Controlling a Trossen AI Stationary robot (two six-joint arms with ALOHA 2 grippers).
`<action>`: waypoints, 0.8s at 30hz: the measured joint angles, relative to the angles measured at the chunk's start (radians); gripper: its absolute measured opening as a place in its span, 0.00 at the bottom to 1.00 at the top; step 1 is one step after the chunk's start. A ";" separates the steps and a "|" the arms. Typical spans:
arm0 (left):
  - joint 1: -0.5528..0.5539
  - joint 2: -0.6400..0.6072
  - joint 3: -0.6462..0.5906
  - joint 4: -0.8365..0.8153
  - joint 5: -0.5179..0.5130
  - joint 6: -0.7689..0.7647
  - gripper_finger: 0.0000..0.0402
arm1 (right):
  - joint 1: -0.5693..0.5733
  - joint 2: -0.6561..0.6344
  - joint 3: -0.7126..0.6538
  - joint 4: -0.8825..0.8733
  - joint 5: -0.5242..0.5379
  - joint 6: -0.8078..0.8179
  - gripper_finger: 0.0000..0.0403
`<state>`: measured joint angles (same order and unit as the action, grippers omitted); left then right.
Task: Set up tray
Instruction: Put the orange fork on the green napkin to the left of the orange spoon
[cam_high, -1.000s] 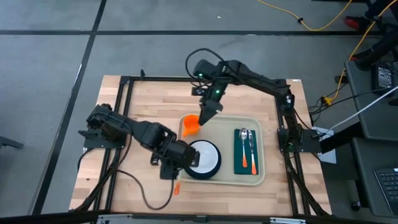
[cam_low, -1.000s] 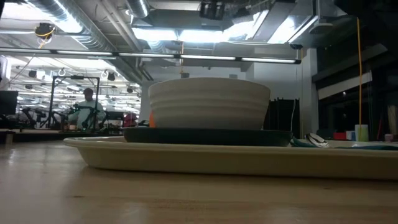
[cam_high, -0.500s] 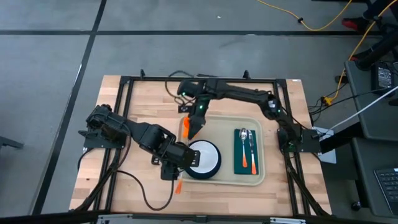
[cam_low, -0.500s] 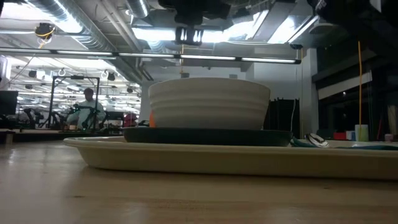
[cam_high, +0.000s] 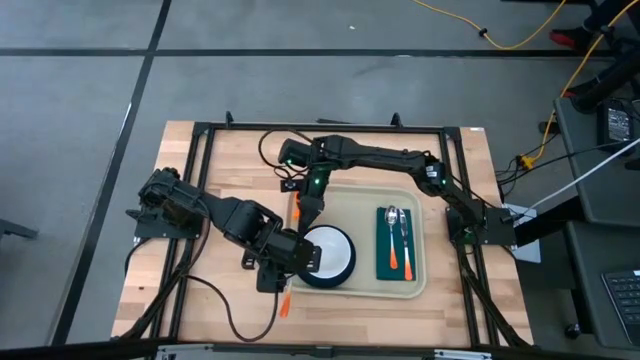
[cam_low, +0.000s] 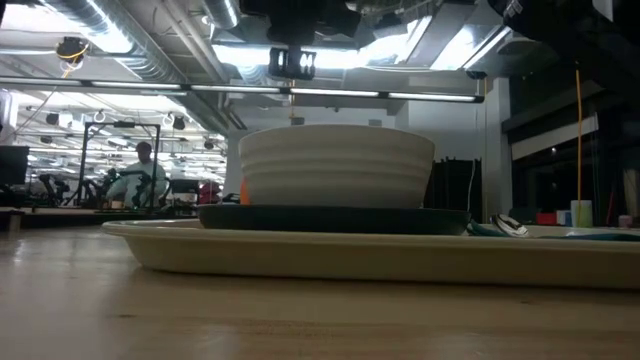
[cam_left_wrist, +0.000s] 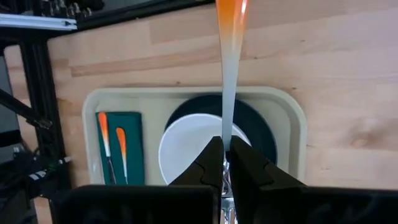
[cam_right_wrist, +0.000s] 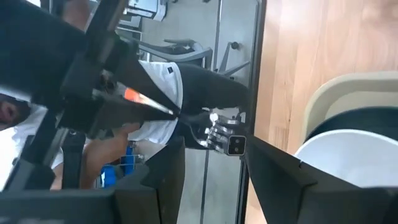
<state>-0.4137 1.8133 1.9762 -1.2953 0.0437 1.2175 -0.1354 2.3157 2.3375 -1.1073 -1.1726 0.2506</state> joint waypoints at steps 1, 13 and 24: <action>0.000 0.000 0.000 0.006 0.001 0.000 0.01 | 0.001 0.000 0.000 0.011 0.000 0.010 0.43; -0.003 0.000 0.000 0.016 0.012 0.000 0.01 | 0.040 0.000 -0.003 0.060 0.010 0.035 0.43; -0.021 0.000 0.000 0.011 -0.007 0.000 0.01 | 0.023 0.000 -0.108 0.077 0.034 0.031 0.43</action>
<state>-0.4345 1.8134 1.9761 -1.2846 0.0366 1.2173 -0.1125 2.3154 2.2294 -1.0299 -1.1382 0.2817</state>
